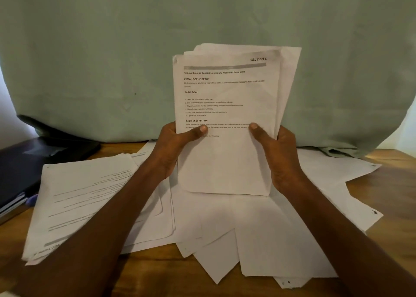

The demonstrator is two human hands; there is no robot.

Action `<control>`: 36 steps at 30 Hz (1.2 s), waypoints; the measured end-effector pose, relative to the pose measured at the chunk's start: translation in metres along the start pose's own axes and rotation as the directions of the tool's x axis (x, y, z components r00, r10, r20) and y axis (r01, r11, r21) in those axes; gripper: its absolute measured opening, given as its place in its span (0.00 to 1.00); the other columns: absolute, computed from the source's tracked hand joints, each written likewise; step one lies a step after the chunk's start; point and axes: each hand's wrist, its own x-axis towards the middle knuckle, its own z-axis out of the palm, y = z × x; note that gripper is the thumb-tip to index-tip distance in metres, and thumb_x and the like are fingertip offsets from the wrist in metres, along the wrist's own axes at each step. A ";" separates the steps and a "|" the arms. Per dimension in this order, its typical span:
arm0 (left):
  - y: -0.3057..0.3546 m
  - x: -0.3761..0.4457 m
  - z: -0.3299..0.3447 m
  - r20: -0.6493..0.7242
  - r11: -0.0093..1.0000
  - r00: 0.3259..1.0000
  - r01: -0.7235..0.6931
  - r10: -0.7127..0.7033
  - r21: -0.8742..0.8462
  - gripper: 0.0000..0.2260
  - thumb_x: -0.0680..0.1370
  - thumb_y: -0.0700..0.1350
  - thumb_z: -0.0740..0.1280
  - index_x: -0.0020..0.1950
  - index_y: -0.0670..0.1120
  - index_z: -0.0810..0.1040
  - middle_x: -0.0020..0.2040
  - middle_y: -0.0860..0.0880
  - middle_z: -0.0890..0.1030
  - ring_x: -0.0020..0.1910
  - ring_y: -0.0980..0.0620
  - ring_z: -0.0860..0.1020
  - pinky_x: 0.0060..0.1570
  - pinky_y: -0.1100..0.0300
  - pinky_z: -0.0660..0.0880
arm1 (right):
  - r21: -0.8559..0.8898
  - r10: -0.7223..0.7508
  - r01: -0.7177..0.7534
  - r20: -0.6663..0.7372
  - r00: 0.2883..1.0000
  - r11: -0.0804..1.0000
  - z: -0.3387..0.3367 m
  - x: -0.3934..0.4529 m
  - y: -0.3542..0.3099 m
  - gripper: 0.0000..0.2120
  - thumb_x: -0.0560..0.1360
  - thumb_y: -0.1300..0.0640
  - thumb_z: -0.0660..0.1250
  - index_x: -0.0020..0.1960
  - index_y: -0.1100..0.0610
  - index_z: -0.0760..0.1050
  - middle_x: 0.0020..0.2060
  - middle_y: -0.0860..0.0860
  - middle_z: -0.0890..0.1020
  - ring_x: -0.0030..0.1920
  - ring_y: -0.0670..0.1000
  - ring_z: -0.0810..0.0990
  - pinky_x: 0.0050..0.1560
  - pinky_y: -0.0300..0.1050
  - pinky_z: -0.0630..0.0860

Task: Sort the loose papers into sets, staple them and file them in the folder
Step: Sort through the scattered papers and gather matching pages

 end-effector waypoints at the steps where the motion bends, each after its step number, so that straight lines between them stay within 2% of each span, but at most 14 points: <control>1: 0.000 0.000 0.000 0.009 1.000 1.000 -0.002 0.002 0.005 0.23 0.71 0.49 0.81 0.64 0.49 0.83 0.61 0.50 0.85 0.62 0.48 0.83 0.64 0.51 0.79 | -0.025 0.009 -0.009 0.030 0.999 1.000 0.000 -0.001 0.000 0.14 0.75 0.51 0.77 0.60 0.47 0.82 0.53 0.44 0.87 0.52 0.44 0.86 0.48 0.35 0.81; 3: 0.000 -0.002 0.002 0.033 1.000 0.999 0.015 -0.015 0.012 0.23 0.70 0.49 0.82 0.64 0.49 0.84 0.62 0.49 0.85 0.62 0.48 0.83 0.65 0.50 0.78 | -0.081 0.043 -0.037 0.080 0.996 0.996 0.002 -0.005 0.004 0.14 0.73 0.52 0.78 0.58 0.46 0.81 0.52 0.43 0.87 0.52 0.43 0.86 0.47 0.34 0.80; 5: 0.002 -0.002 0.000 0.022 1.000 1.000 0.006 -0.006 0.025 0.22 0.72 0.47 0.80 0.65 0.47 0.83 0.62 0.48 0.85 0.62 0.47 0.83 0.66 0.46 0.78 | -0.072 0.036 -0.032 0.058 0.998 0.997 0.004 -0.006 0.003 0.13 0.74 0.52 0.78 0.57 0.46 0.81 0.51 0.43 0.87 0.51 0.43 0.86 0.46 0.35 0.81; 9: 0.015 0.003 -0.011 -0.006 0.993 0.995 -0.096 0.096 -0.070 0.21 0.75 0.46 0.78 0.67 0.46 0.81 0.64 0.45 0.83 0.63 0.43 0.82 0.61 0.46 0.81 | -0.032 0.001 0.001 0.062 0.998 0.999 0.001 -0.003 -0.007 0.08 0.75 0.51 0.76 0.53 0.44 0.83 0.49 0.41 0.87 0.50 0.42 0.86 0.45 0.32 0.80; 12: 0.018 0.001 -0.010 0.009 0.994 0.996 -0.092 0.092 -0.056 0.23 0.75 0.48 0.78 0.69 0.47 0.79 0.65 0.46 0.83 0.63 0.43 0.83 0.57 0.48 0.82 | -0.034 0.000 0.003 0.085 0.996 0.999 0.002 -0.005 -0.006 0.12 0.75 0.51 0.76 0.58 0.46 0.82 0.52 0.41 0.87 0.53 0.42 0.85 0.48 0.32 0.80; 16: 0.015 -0.001 0.002 -0.040 0.995 0.995 -0.096 0.096 0.003 0.19 0.76 0.47 0.76 0.66 0.47 0.82 0.62 0.47 0.85 0.60 0.43 0.84 0.63 0.44 0.79 | -0.009 -0.052 0.052 0.057 0.997 0.999 0.000 -0.003 -0.011 0.12 0.76 0.50 0.76 0.58 0.44 0.81 0.54 0.42 0.87 0.55 0.46 0.86 0.50 0.37 0.82; 22: 0.015 -0.004 0.009 -0.047 0.996 0.995 -0.086 0.085 -0.027 0.16 0.75 0.51 0.78 0.61 0.50 0.85 0.60 0.47 0.86 0.60 0.44 0.84 0.64 0.44 0.79 | -0.017 0.029 -0.027 0.099 0.995 0.999 -0.001 -0.004 -0.004 0.14 0.73 0.51 0.78 0.58 0.48 0.83 0.52 0.44 0.87 0.54 0.46 0.86 0.48 0.34 0.81; 25: 0.008 -0.005 0.003 0.052 0.998 0.999 -0.002 0.005 -0.057 0.17 0.75 0.49 0.78 0.63 0.49 0.84 0.63 0.46 0.84 0.63 0.45 0.83 0.63 0.50 0.80 | 0.025 -0.003 0.002 0.050 0.999 1.000 -0.001 -0.004 -0.007 0.13 0.75 0.53 0.77 0.58 0.48 0.82 0.52 0.45 0.87 0.53 0.46 0.86 0.47 0.35 0.81; 28: 0.002 -0.008 0.001 0.174 0.994 0.981 0.069 -0.082 0.080 0.17 0.72 0.53 0.80 0.61 0.56 0.86 0.63 0.50 0.85 0.63 0.49 0.83 0.60 0.55 0.80 | -0.004 -0.046 0.046 0.012 0.999 0.999 -0.001 -0.006 -0.009 0.12 0.75 0.51 0.76 0.59 0.48 0.82 0.52 0.44 0.88 0.52 0.46 0.86 0.47 0.37 0.82; 30: -0.002 -0.007 0.004 0.142 0.991 0.988 0.037 -0.054 0.125 0.18 0.70 0.57 0.80 0.59 0.59 0.86 0.61 0.52 0.85 0.61 0.51 0.84 0.58 0.57 0.81 | -0.044 -0.077 0.076 -0.002 0.997 0.996 -0.001 -0.005 -0.009 0.11 0.75 0.50 0.76 0.57 0.46 0.82 0.51 0.43 0.87 0.51 0.45 0.86 0.47 0.36 0.82; 32: -0.009 -0.006 0.006 0.065 0.993 0.997 0.026 -0.034 0.115 0.18 0.69 0.57 0.81 0.57 0.57 0.87 0.59 0.53 0.86 0.59 0.51 0.84 0.56 0.59 0.81 | -0.073 -0.055 0.056 0.016 0.998 0.996 -0.001 -0.005 -0.007 0.09 0.76 0.50 0.76 0.55 0.45 0.82 0.49 0.41 0.87 0.50 0.44 0.86 0.45 0.34 0.81; 36: -0.027 -0.009 0.006 0.001 0.992 0.999 0.043 -0.043 0.117 0.18 0.71 0.51 0.80 0.59 0.54 0.84 0.58 0.54 0.86 0.58 0.53 0.84 0.60 0.56 0.80 | -0.160 0.024 -0.011 0.083 0.996 0.987 -0.003 -0.004 0.007 0.12 0.76 0.53 0.76 0.58 0.49 0.82 0.51 0.45 0.87 0.52 0.46 0.86 0.47 0.37 0.81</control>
